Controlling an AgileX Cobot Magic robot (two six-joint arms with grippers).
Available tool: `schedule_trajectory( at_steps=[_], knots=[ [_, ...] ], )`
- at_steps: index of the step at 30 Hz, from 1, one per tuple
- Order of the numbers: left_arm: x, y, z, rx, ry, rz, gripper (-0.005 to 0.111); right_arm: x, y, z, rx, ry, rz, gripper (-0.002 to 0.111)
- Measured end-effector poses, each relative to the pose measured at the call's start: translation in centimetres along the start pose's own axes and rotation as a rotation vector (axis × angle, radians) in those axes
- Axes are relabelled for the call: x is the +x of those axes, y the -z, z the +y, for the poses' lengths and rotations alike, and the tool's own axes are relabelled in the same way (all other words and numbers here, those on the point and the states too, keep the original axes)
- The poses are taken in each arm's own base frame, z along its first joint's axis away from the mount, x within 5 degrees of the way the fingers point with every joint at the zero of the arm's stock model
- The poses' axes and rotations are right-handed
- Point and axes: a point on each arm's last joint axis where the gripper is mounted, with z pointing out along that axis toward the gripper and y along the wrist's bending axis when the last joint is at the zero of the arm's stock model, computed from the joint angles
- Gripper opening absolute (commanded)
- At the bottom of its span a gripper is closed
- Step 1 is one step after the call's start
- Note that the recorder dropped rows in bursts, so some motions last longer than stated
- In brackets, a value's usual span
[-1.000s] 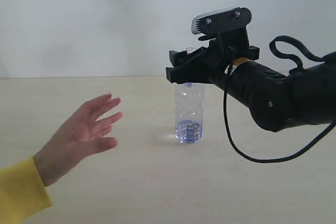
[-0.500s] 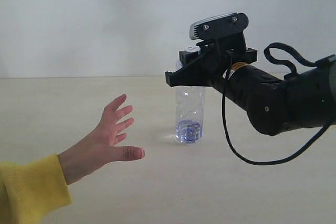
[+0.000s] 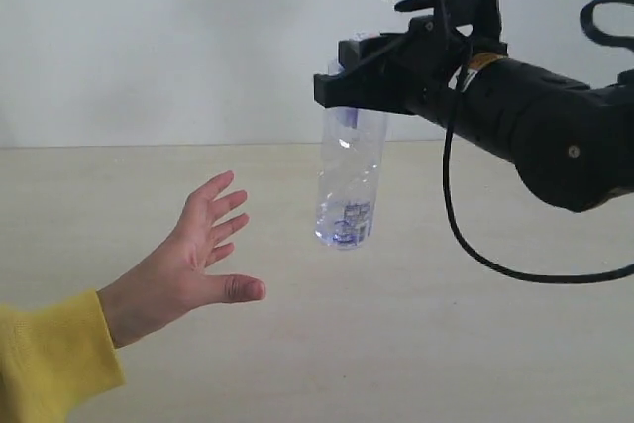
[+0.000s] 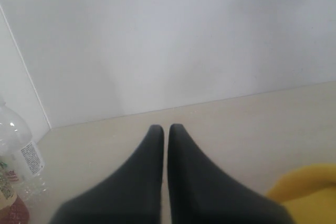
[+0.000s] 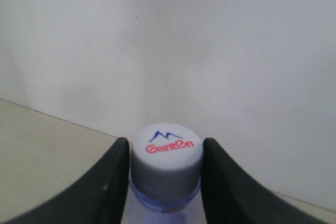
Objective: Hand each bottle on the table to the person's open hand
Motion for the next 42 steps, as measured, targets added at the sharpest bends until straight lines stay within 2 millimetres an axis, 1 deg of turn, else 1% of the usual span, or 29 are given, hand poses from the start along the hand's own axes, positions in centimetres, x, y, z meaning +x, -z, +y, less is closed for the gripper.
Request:
schedule_trajectory(
  at_steps=[2, 3, 5, 7, 9, 13, 15, 16, 18, 19, 20, 21, 24, 26, 28, 29, 30, 31, 32, 33, 34, 35, 36, 37, 38, 39, 40, 41, 42],
  knots=[
    [0.0, 0.0, 0.0, 0.0, 0.0, 0.0, 0.004, -1.5, 1.1, 2.0, -0.076, 0.004, -0.037, 0.0],
    [0.0, 0.0, 0.0, 0.0, 0.0, 0.0, 0.004, -1.8, 1.5, 3.6, -0.13, 0.009, -0.045, 0.0],
    [0.0, 0.0, 0.0, 0.0, 0.0, 0.0, 0.004, -1.8, 2.1, 6.2, -0.213, 0.008, -0.043, 0.0],
    [0.0, 0.0, 0.0, 0.0, 0.0, 0.0, 0.004, -1.8, 2.6, 8.0, -0.269, 0.007, -0.047, 0.0],
    [0.0, 0.0, 0.0, 0.0, 0.0, 0.0, 0.004, -1.8, 3.0, 9.3, -0.308, -0.008, -0.052, 0.0],
    [0.0, 0.0, 0.0, 0.0, 0.0, 0.0, 0.004, -1.8, 3.4, 10.5, -0.346, -0.034, -0.054, 0.002],
    [0.0, 0.0, 0.0, 0.0, 0.0, 0.0, 0.004, -1.8, 3.6, 10.8, -0.357, -0.038, -0.053, 0.015],
    [0.0, 0.0, 0.0, 0.0, 0.0, 0.0, 0.004, -1.8, 3.6, 10.9, -0.36, -0.038, -0.053, 0.027],
    [0.0, 0.0, 0.0, 0.0, 0.0, 0.0, 0.004, -1.8, 3.6, 10.9, -0.361, -0.038, -0.053, 0.059],
    [0.0, 0.0, 0.0, 0.0, 0.0, 0.0, 0.004, -1.8, 3.6, 10.9, -0.361, -0.041, -0.052, 0.08],
    [0.0, 0.0, 0.0, 0.0, 0.0, 0.0, 0.004, -1.8, 3.6, 11.0, -0.363, -0.049, -0.051, 0.088],
    [0.0, 0.0, 0.0, 0.0, 0.0, 0.0, 0.004, -1.8, 3.6, 10.9, -0.36, -0.053, -0.05, 0.09],
    [0.0, 0.0, 0.0, 0.0, 0.0, 0.0, 0.004, -1.9, 3.5, 10.8, -0.335, -0.08, -0.047, 0.081],
    [0.0, 0.0, 0.0, 0.0, 0.0, 0.0, 0.004, -2.2, 3.7, 10.4, -0.304, -0.071, -0.055, 0.078],
    [0.0, 0.0, 0.0, 0.0, 0.0, 0.0, 0.004, -3.3, 4.4, 9.9, -0.272, -0.029, -0.086, 0.078],
    [0.0, 0.0, 0.0, 0.0, 0.0, 0.0, 0.004, -4.7, 5.3, 9.4, -0.257, -0.007, -0.119, 0.078],
    [0.0, 0.0, 0.0, 0.0, 0.0, 0.0, 0.004, -5.5, 6.0, 9.1, -0.247, 0.006, -0.134, 0.074],
    [0.0, 0.0, 0.0, 0.0, 0.0, 0.0, 0.004, -6.9, 7.2, 7.9, -0.214, 0.023, -0.141, 0.067],
    [0.0, 0.0, 0.0, 0.0, 0.0, 0.0, 0.004, -7.6, 7.8, 7.2, -0.19, 0.037, -0.144, 0.045],
    [0.0, 0.0, 0.0, 0.0, 0.0, 0.0, 0.004, -8.8, 9.1, 5.5, -0.138, 0.071, -0.152, 0.018],
    [0.0, 0.0, 0.0, 0.0, 0.0, 0.0, 0.004, -9.6, 10.4, 3.9, -0.084, 0.073, -0.166, 0.002],
    [0.0, 0.0, 0.0, 0.0, 0.0, 0.0, 0.004, -9.9, 11.2, 3.1, -0.058, 0.075, -0.174, 0.002],
    [0.0, 0.0, 0.0, 0.0, 0.0, 0.0, 0.004, -10.3, 12.8, 1.9, -0.022, 0.069, -0.194, 0.001],
    [0.0, 0.0, 0.0, 0.0, 0.0, 0.0, 0.004, -10.3, 13.6, 1.5, -0.011, 0.069, -0.204, 0.001],
    [0.0, 0.0, 0.0, 0.0, 0.0, 0.0, 0.004, -10.3, 15.1, 0.9, 0.001, 0.07, -0.223, 0.001],
    [0.0, 0.0, 0.0, 0.0, 0.0, 0.0, 0.004, -10.5, 16.0, 0.7, 0.004, 0.066, -0.24, 0.001],
    [0.0, 0.0, 0.0, 0.0, 0.0, 0.0, 0.004, -10.9, 17.5, 0.3, 0.002, 0.051, -0.274, 0.001],
    [0.0, 0.0, 0.0, 0.0, 0.0, 0.0, 0.004, -11.2, 18.3, 0.2, 0.002, 0.046, -0.295, 0.001],
    [0.0, 0.0, 0.0, 0.0, 0.0, 0.0, 0.004, -11.8, 19.7, -0.1, 0.002, 0.033, -0.34, 0.001]
  ],
)
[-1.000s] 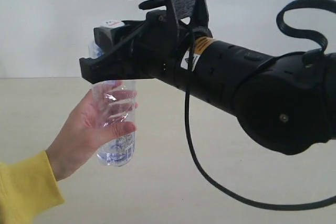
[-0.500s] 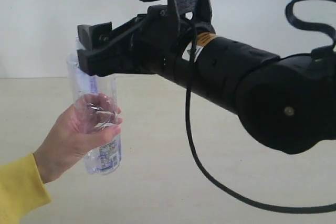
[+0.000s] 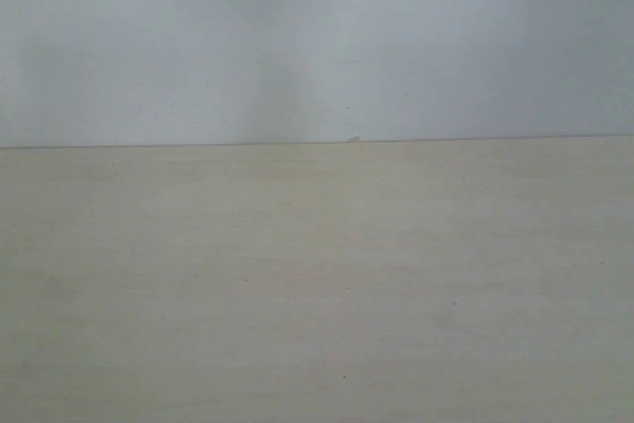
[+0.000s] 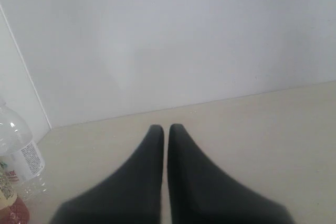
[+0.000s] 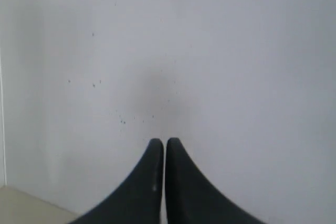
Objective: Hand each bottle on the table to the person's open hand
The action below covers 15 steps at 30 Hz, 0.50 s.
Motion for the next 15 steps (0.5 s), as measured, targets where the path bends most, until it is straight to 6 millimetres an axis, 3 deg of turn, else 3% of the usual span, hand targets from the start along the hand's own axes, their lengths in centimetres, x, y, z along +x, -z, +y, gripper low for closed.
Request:
schedule_trajectory(
  at_steps=[7, 13, 15],
  knots=[
    [0.0, 0.0, 0.0, 0.0, 0.0, 0.0, 0.004, -2.3, 2.5, -0.8, 0.013, -0.022, -0.103, 0.001],
    [0.0, 0.0, 0.0, 0.0, 0.0, 0.0, 0.004, -2.9, 3.2, -1.0, 0.02, -0.019, -0.131, 0.001],
    [0.0, 0.0, 0.0, 0.0, 0.0, 0.0, 0.004, -3.1, 3.2, -1.2, 0.048, 0.059, -0.15, 0.001]
  ],
)
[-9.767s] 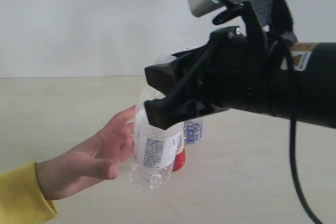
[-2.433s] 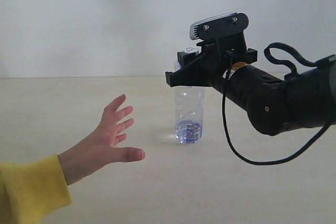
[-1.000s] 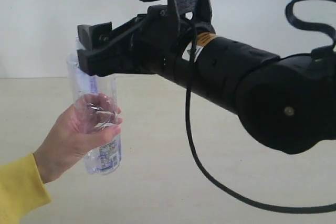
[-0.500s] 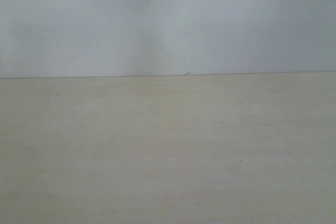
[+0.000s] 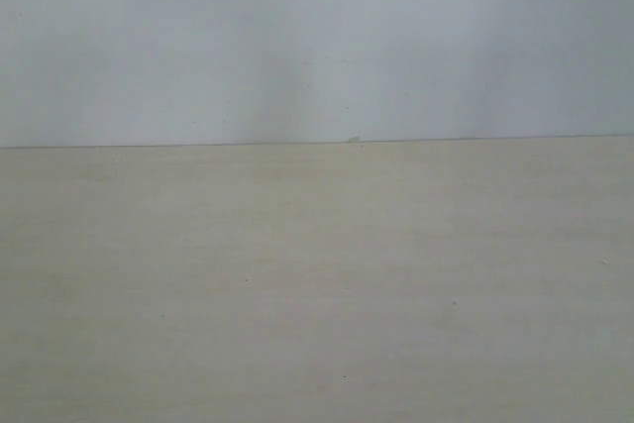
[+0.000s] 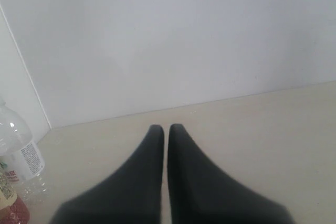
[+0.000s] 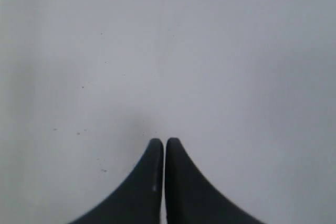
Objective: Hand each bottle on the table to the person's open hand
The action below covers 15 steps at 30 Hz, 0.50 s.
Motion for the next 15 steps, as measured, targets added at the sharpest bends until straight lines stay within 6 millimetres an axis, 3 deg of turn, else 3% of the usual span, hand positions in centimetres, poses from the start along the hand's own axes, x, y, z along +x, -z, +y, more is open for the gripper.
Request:
schedule_trajectory(
  at_steps=[9, 15],
  knots=[
    [0.0, 0.0, 0.0, 0.0, 0.0, 0.0, 0.004, 0.0, 0.6, -1.3, 0.122, 0.096, 0.046, 0.001],
    [0.0, 0.0, 0.0, 0.0, 0.0, 0.0, 0.004, 2.2, 1.1, -3.6, 0.29, 0.016, 0.211, 0.001]
  ],
)
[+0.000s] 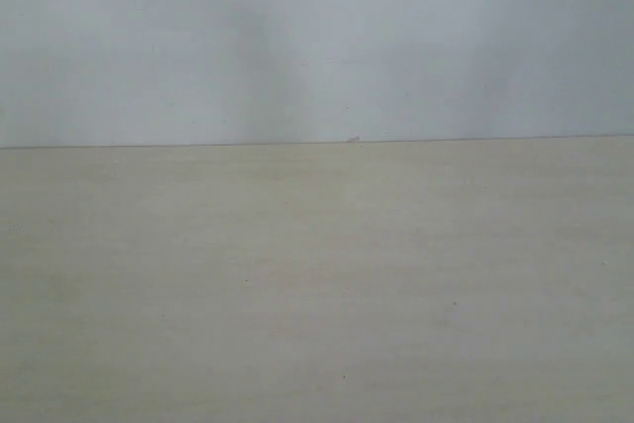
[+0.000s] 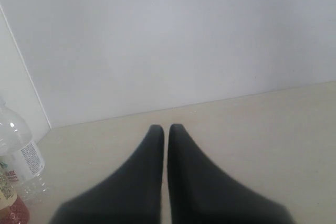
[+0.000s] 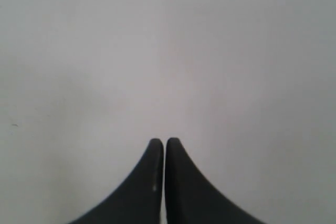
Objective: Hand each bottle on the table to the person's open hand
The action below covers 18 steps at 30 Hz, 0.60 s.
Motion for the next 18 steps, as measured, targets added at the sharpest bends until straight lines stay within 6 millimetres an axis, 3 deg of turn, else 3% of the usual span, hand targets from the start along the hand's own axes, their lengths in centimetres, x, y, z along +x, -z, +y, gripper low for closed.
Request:
schedule_trajectory(
  at_steps=[4, 9, 12, 18],
  knots=[
    [0.0, 0.0, 0.0, 0.0, 0.0, 0.0, 0.004, 2.9, 0.3, -1.9, 0.08, -0.005, 0.087, 0.001],
    [0.0, 0.0, 0.0, 0.0, 0.0, 0.0, 0.004, 6.1, 3.2, -3.7, 0.177, -0.04, 0.114, 0.001],
    [0.0, 0.0, 0.0, 0.0, 0.0, 0.0, 0.004, 7.2, 4.9, -3.9, 0.224, -0.047, 0.101, 0.001],
    [0.0, 0.0, 0.0, 0.0, 0.0, 0.0, 0.004, 8.8, 5.8, -3.7, 0.219, -0.054, 0.118, 0.001]
  ],
)
